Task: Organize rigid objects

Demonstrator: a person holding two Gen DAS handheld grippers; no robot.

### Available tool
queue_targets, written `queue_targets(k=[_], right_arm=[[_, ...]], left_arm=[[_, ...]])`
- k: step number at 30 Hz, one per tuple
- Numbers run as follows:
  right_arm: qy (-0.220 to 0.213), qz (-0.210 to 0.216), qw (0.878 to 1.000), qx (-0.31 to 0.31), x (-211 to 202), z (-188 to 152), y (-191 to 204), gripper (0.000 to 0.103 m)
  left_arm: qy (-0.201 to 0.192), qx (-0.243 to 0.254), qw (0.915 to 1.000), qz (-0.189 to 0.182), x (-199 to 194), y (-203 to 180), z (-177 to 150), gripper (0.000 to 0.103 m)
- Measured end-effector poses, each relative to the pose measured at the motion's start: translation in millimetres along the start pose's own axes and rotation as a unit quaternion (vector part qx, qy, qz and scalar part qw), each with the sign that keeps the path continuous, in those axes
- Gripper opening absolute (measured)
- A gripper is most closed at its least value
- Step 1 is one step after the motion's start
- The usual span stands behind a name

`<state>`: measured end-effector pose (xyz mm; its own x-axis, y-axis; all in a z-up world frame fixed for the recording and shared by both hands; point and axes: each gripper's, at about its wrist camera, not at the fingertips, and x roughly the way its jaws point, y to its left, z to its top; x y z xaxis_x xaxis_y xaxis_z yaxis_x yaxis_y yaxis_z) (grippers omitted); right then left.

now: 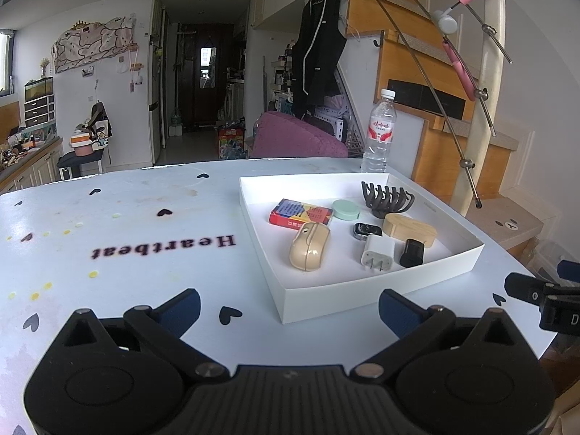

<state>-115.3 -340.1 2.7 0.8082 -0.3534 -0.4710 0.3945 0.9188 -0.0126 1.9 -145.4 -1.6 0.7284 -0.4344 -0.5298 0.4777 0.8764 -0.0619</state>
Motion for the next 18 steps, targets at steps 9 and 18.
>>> queue_targets(k=[9, 18], right_arm=[[0.0, 0.0, 1.0, -0.002, -1.2, 0.0, 0.6, 0.1], [-0.002, -0.001, 1.0, -0.001, -3.2, 0.9, -0.3, 0.101]], left_arm=[[0.0, 0.0, 1.0, 0.0, -0.2, 0.0, -0.2, 0.103], [0.0, 0.0, 1.0, 0.0, -0.3, 0.2, -0.3, 0.103]])
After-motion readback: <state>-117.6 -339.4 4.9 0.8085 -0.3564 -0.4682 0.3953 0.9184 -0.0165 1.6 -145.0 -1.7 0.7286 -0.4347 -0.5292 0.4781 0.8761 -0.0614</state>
